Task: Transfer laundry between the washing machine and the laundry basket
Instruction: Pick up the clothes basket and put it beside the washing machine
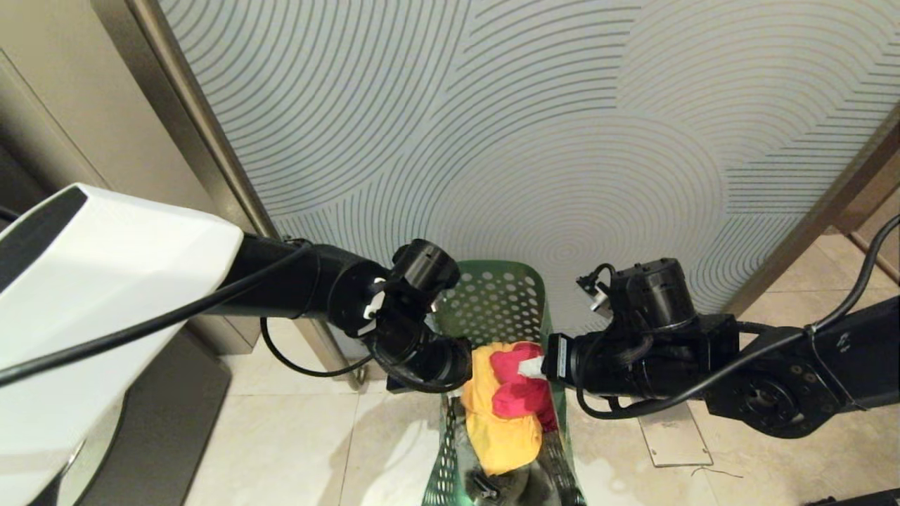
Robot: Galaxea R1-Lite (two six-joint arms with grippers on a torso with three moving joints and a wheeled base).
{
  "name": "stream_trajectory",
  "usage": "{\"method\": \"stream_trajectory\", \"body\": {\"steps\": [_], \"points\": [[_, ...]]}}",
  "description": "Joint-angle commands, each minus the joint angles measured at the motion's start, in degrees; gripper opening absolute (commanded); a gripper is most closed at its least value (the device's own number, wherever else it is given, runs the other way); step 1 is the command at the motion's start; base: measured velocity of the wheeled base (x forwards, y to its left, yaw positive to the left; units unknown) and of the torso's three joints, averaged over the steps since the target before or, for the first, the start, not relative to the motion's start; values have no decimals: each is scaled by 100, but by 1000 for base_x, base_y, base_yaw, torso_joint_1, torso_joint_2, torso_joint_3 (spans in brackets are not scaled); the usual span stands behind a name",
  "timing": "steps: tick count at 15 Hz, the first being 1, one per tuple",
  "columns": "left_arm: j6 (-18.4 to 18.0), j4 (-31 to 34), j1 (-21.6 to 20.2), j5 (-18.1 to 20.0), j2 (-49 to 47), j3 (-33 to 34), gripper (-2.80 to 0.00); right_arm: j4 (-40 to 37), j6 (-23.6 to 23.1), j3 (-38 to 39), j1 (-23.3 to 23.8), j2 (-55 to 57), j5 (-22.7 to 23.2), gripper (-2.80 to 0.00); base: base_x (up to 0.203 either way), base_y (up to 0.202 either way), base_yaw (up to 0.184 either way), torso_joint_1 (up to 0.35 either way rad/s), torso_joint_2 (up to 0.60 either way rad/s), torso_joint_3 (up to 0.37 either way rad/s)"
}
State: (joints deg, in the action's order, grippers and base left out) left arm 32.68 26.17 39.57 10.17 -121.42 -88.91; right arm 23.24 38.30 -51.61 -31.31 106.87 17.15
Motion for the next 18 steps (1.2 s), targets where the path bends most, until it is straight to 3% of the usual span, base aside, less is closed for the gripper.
{"method": "stream_trajectory", "body": {"steps": [1,18], "points": [[19,11,-52,3,67,37,-280,13,19,27,2,-108,-1,-280,0,0,0,5,-2,204],[36,142,-99,35,181,75,-280,-258,-25,90,2,-467,-202,-280,0,0,0,1,3,200]]}}
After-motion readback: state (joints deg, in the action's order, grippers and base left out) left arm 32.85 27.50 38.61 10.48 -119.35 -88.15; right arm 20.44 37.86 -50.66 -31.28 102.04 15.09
